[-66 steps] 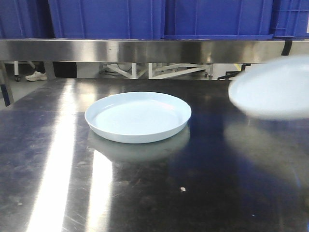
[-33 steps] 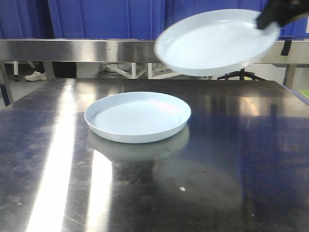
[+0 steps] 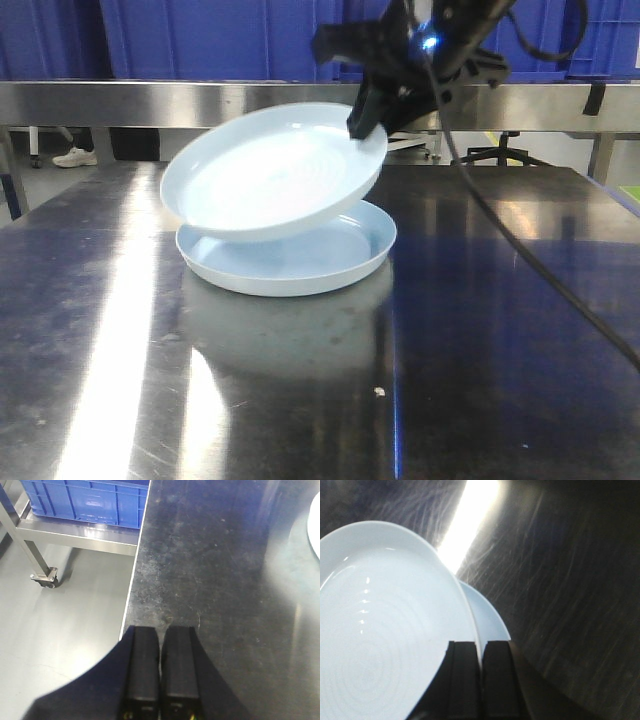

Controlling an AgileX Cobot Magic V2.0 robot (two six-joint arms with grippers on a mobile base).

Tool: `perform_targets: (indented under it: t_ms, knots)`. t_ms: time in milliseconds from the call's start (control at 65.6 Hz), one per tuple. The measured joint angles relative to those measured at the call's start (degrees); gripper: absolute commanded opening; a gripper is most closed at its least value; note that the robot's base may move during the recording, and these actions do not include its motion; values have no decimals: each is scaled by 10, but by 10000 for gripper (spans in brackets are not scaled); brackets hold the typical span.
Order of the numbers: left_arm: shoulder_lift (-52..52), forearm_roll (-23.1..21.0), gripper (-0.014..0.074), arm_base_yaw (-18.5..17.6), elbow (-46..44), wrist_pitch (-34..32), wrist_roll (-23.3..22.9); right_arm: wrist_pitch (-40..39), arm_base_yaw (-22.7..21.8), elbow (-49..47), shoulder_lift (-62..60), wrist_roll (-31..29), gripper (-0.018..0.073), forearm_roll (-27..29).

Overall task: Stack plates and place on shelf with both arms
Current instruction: 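Lower the held plate onto the centered plate with the right gripper, then grasp the stacked plates with the right gripper and lift them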

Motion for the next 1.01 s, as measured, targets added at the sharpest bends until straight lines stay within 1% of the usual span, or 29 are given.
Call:
perform_targets:
  t_ms: [61, 122, 259, 305, 351, 702, 747, 793, 824, 839, 885, 961, 1007]
  knots:
    - [0, 0, 103, 0, 0, 0, 0, 6, 1, 0, 8, 0, 72, 0]
    - [0, 0, 103, 0, 0, 0, 0, 15, 1, 0, 13, 0, 144, 0]
    - [0, 0, 103, 0, 0, 0, 0, 29, 1, 0, 24, 0, 404, 0]
    - [0, 0, 104, 0, 0, 0, 0, 33, 1, 0, 28, 0, 454, 0]
    - [0, 0, 103, 0, 0, 0, 0, 37, 1, -1, 33, 0, 468, 0]
    - [0, 0, 103, 0, 0, 0, 0, 56, 1, -4, 68, 0, 465, 0]
    - [0, 0, 104, 0, 0, 0, 0, 56, 1, -4, 72, 0, 453, 0]
    - [0, 0, 104, 0, 0, 0, 0, 56, 1, -4, 76, 0, 412, 0]
    - [0, 0, 103, 0, 0, 0, 0, 56, 1, -4, 77, 0, 353, 0]
    - [0, 0, 104, 0, 0, 0, 0, 55, 1, -4, 78, 0, 339, 0]
    - [0, 0, 103, 0, 0, 0, 0, 54, 1, -5, 80, 0, 237, 0]
    - [0, 0, 103, 0, 0, 0, 0, 49, 1, -5, 81, 0, 32, 0]
    - [0, 0, 103, 0, 0, 0, 0, 43, 1, -7, 81, 1, 73, 1]
